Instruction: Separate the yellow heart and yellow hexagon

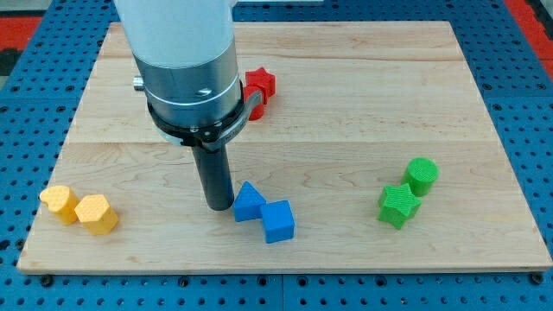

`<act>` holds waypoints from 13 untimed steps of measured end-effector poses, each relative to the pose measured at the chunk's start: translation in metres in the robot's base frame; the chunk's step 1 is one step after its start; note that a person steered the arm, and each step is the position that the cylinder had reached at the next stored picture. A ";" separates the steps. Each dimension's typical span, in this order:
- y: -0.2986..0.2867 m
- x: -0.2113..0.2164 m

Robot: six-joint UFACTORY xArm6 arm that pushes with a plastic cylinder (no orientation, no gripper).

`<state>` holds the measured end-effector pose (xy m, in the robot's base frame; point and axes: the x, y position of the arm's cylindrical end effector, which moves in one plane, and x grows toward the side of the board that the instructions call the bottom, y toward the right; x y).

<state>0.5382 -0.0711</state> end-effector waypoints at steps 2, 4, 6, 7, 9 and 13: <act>0.006 0.000; -0.004 0.018; 0.055 0.079; 0.127 0.078; 0.005 0.081; -0.148 0.014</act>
<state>0.5522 -0.2192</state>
